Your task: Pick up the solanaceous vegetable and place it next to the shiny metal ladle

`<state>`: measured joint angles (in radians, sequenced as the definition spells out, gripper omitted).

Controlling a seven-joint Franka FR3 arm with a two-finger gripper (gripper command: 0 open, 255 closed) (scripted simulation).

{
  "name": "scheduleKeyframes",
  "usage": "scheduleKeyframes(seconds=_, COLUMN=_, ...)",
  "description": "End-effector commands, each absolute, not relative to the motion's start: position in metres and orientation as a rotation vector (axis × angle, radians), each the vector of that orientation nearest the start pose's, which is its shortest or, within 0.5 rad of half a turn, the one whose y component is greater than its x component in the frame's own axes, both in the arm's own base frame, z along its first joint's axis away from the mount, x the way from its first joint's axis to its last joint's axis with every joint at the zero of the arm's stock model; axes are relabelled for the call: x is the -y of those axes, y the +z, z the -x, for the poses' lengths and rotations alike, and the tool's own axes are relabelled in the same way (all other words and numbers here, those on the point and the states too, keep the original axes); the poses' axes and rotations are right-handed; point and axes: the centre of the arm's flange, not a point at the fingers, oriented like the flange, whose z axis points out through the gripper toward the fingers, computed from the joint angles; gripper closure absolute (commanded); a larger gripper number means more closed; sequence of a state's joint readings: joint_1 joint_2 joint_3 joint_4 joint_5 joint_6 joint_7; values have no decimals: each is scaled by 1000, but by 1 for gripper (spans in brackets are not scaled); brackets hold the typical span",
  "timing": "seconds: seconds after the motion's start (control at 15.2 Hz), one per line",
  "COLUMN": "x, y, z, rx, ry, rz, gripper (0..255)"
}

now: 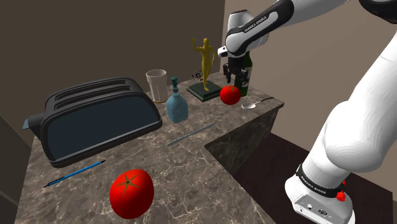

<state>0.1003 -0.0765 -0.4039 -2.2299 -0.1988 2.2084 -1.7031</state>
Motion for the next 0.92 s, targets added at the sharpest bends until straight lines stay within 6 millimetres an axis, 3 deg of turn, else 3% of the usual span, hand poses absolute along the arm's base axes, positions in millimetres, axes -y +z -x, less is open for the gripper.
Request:
scheduleKeyframes(seconds=0.0, x=163, y=407, z=-493, rx=2234, ry=138, rz=2364, gripper=0)
scheduleKeyframes(seconds=0.2, x=163, y=407, z=-493, rx=2234, ry=138, rz=2364, gripper=0)
scheduleKeyframes(seconds=0.46, x=156, y=457, z=-492, rx=2234, ry=138, rz=2364, gripper=0)
scheduleKeyframes(seconds=0.86, x=156, y=457, z=-492, rx=2234, ry=138, rz=2364, gripper=0)
